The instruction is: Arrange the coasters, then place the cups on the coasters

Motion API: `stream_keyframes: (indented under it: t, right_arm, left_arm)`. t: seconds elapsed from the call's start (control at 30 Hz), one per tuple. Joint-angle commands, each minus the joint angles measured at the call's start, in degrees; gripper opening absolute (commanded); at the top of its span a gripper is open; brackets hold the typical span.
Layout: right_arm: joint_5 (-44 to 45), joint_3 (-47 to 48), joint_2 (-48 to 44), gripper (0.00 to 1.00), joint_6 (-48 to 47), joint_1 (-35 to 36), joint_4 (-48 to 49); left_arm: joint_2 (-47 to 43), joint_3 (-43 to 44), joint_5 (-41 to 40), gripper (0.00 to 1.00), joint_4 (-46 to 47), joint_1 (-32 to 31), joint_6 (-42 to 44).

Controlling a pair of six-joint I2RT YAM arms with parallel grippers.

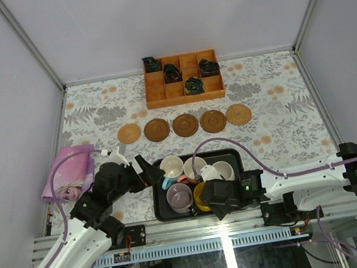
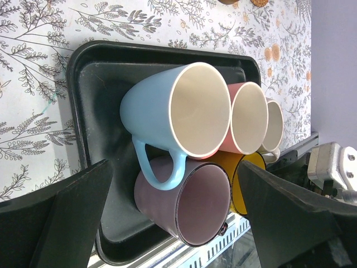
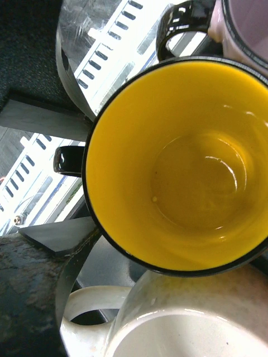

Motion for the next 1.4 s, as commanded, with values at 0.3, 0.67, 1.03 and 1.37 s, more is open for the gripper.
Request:
stream_keyframes:
  t: [0.3,0.67,1.03,1.37]
  right_arm:
    - [2.21,1.68,-0.28,0.49,1.76,0.86,2.04]
    - [3.11,2.29,-1.83,0.00,2.22,1.19,0.30]
    - [6.61,5.74,-7.24,0.00,1.61,3.39,-4.68]
    - [10.79,15.60,-11.66,0.00,0.43,6.87,-11.76]
  left_arm:
    - [-0.68,-0.81,-0.69,0.93,3.34,-0.33,0.61]
    - [-0.40,-1.32,-1.33,0.93,4.19,-0.35,0.74]
    - [-0.54,-1.36,-2.95,0.93,4.48,-0.29,0.87]
    - [-0.43,-0.76,-3.99,0.94,4.63,-0.29,1.12]
